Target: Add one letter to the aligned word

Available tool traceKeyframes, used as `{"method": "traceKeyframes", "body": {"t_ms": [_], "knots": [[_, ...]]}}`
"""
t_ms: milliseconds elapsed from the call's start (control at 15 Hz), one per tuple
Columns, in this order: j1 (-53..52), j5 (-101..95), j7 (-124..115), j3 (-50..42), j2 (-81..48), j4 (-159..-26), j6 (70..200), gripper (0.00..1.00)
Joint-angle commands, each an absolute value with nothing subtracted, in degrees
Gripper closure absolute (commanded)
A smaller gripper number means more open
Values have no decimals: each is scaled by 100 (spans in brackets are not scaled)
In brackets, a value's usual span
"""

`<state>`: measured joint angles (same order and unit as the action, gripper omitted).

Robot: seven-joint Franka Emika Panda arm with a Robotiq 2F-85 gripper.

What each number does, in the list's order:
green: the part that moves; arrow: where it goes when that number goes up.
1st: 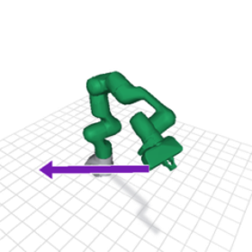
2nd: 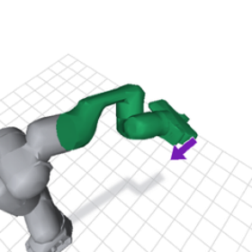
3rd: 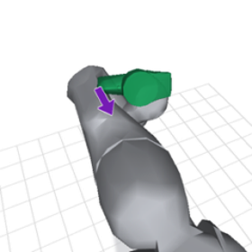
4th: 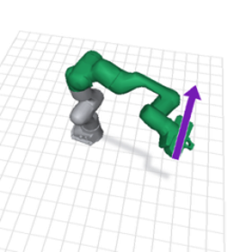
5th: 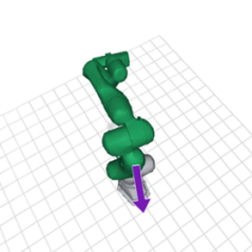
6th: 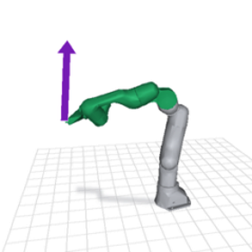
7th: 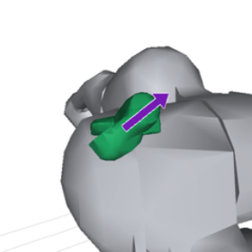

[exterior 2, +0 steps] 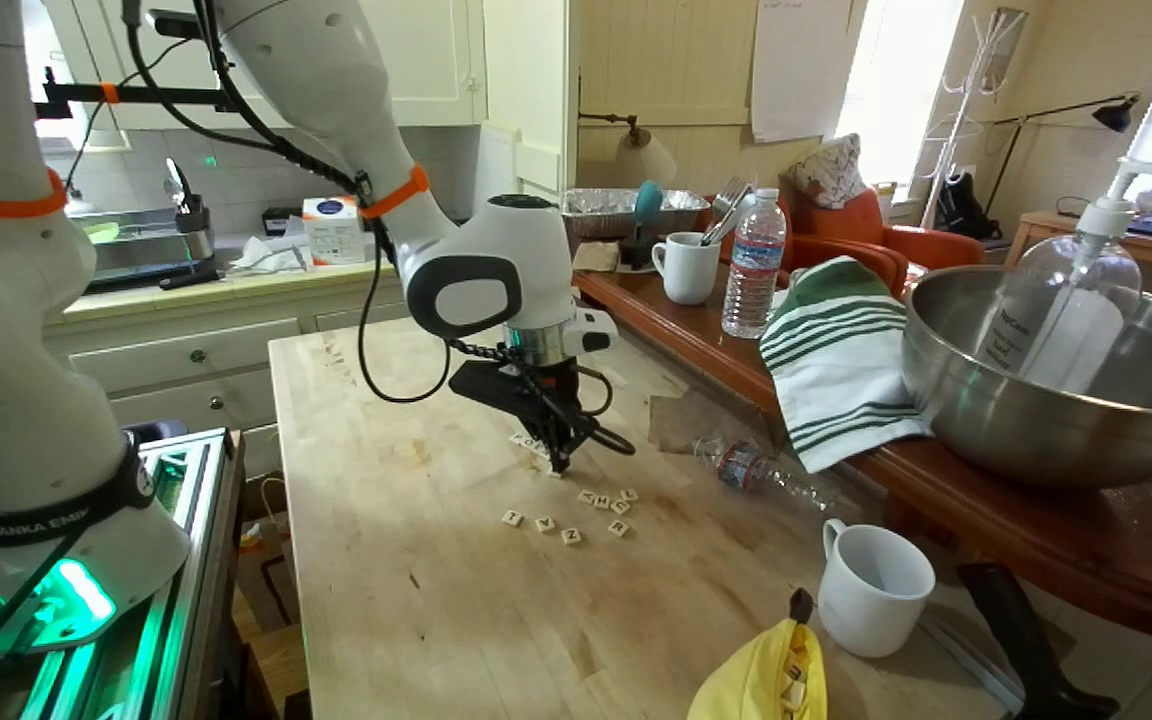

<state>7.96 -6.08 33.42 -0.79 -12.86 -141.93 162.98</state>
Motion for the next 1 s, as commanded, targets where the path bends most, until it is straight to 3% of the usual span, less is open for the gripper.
{"method": "traceKeyframes", "body": {"t_ms": [0,533,933], "knots": [[889,-1109,3767,-130,-1440,-14251,16519,100],[1241,-35,4140,248,-989,-14325,16282,100],[866,-561,2591,-346,-974,-14200,16096,100]]}}
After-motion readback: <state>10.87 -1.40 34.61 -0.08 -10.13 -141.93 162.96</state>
